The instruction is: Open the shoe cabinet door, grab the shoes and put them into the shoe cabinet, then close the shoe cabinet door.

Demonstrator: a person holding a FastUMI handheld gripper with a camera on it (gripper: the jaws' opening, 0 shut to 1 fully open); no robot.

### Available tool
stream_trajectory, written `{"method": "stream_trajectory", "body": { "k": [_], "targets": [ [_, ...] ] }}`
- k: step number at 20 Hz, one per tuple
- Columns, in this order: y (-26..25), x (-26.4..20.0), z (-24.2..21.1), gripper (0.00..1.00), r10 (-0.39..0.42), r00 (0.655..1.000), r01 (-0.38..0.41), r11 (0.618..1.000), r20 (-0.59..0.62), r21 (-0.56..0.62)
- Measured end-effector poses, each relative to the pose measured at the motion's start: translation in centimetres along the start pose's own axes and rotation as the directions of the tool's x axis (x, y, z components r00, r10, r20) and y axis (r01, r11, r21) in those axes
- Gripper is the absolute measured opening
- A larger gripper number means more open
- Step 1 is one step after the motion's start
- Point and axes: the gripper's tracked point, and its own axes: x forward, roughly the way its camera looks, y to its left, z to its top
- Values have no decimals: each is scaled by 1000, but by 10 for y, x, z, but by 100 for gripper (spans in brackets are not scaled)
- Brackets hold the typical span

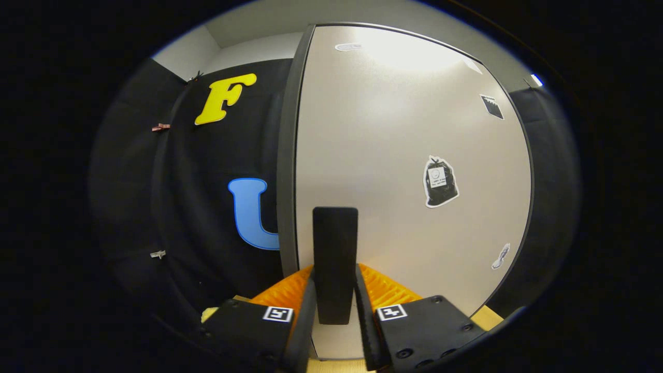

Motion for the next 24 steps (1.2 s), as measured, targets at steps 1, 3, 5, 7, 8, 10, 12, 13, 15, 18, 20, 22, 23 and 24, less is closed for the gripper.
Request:
{"method": "stream_trajectory", "body": {
  "k": [1,3,5,7,8,10,12,13,15,18,20,22,23,24],
  "targets": [
    [0,-2,0,39,0,1000,0,1000,-2,4],
    [4,-4,-1,30,1,1000,0,1000,-20,9],
    [2,-8,-2,21,12,999,-12,1000,-41,2],
    [2,-18,-1,16,35,999,-35,999,-42,11],
    [1,-30,-1,16,47,998,-46,999,-40,13],
    [-2,-51,0,16,75,997,-75,997,-34,21],
    [-8,-76,3,16,96,995,-95,995,-24,27],
    [-14,-92,3,16,106,994,-105,994,-23,32],
    [-30,-119,4,15,122,992,-122,991,-15,48],
    [-53,-152,6,15,139,990,-139,989,-11,60],
    [-69,-171,7,15,147,989,-146,987,-13,65],
    [-89,-185,7,15,143,990,-141,987,-17,76],
    [-98,-192,6,15,138,990,-136,987,-21,83],
    [-106,-199,6,15,128,992,-126,988,-20,86]
  ]
}}
